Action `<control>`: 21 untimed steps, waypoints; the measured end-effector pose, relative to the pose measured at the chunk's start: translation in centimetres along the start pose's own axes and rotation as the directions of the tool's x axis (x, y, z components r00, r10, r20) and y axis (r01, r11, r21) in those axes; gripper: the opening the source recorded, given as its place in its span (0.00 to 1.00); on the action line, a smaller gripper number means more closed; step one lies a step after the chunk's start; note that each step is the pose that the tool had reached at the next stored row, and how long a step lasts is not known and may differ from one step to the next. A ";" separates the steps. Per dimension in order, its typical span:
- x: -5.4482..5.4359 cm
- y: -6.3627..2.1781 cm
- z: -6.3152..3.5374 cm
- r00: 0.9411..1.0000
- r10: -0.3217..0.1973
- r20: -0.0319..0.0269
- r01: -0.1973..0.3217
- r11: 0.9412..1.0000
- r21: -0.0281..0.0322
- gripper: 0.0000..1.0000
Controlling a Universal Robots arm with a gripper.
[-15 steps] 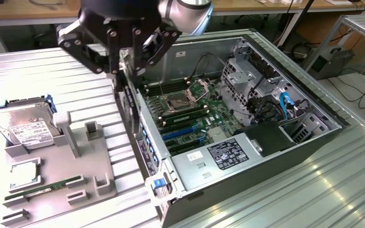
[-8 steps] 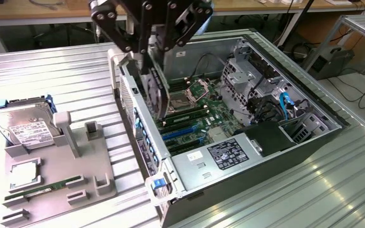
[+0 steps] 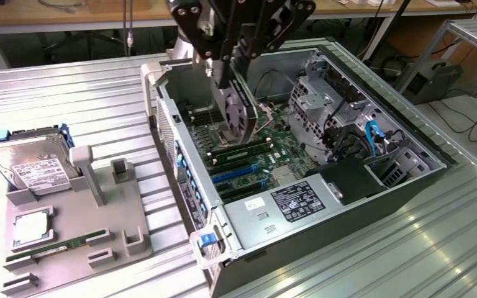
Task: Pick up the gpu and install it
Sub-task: 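Pick up the gpu and move the gpu toward the slot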
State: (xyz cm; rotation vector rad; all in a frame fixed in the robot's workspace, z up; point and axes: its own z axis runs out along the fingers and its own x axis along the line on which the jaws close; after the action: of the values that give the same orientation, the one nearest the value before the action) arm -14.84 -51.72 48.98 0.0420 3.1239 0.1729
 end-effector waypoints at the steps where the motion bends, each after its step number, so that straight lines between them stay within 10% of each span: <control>1: -0.5 0.01 0.13 1.000 0.000 0.000 0.000 1.000 0.000 0.26; 21: -9.1 2.43 4.34 1.000 0.000 -0.001 0.000 1.000 0.003 0.26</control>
State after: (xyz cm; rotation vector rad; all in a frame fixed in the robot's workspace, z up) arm -5.57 -49.08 45.04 0.0420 3.1249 0.1685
